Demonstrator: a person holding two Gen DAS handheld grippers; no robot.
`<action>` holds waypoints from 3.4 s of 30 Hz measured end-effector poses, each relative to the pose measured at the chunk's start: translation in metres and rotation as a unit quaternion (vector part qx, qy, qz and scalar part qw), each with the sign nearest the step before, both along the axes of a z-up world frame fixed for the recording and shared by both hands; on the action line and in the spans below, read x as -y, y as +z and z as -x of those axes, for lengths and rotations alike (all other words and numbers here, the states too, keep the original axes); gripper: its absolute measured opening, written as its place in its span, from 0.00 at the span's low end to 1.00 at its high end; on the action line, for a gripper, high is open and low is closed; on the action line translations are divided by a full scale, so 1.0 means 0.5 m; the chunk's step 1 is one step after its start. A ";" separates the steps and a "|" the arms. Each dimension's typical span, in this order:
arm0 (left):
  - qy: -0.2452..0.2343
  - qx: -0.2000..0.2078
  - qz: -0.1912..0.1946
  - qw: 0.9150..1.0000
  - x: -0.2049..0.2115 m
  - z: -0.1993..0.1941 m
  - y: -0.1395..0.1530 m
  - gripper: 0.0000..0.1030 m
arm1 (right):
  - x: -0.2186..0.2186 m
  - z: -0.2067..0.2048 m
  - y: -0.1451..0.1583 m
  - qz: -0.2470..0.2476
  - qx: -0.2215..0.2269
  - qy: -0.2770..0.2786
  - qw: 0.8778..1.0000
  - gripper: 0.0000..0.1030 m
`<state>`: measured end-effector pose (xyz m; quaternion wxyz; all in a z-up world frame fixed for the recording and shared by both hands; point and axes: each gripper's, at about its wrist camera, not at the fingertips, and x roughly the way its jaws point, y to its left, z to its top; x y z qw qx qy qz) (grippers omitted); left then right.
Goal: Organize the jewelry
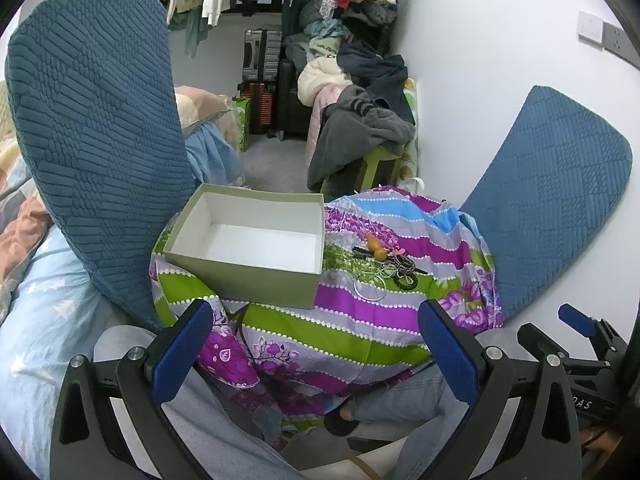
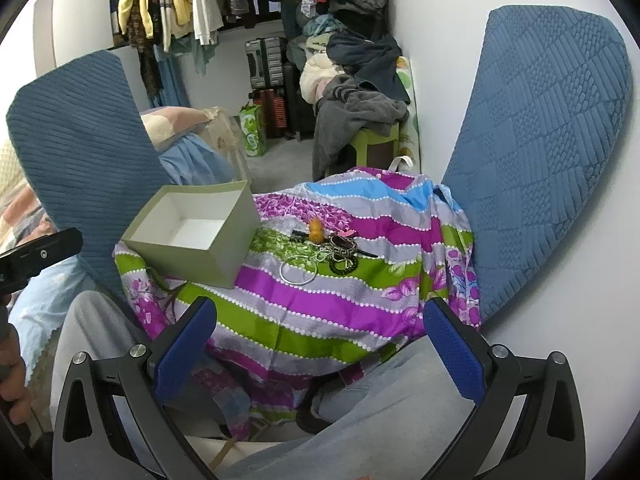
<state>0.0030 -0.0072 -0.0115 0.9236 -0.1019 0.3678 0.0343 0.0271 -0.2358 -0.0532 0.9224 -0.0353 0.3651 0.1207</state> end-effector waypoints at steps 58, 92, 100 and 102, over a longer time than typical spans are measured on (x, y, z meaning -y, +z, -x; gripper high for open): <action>-0.009 -0.021 0.006 1.000 0.018 -0.040 -0.024 0.99 | 0.013 -0.034 -0.020 -0.029 -0.019 0.010 0.999 1.00; -0.146 -0.080 0.048 0.985 0.166 -0.338 -0.260 0.66 | 0.074 -0.329 -0.274 -0.102 -0.017 0.001 0.995 0.26; -0.141 -0.130 0.047 0.980 0.193 -0.432 -0.372 0.54 | 0.083 -0.440 -0.358 -0.115 -0.074 0.007 0.991 0.27; -0.134 -0.138 0.037 0.981 0.192 -0.449 -0.395 0.47 | 0.083 -0.460 -0.374 -0.115 -0.086 0.007 0.990 0.27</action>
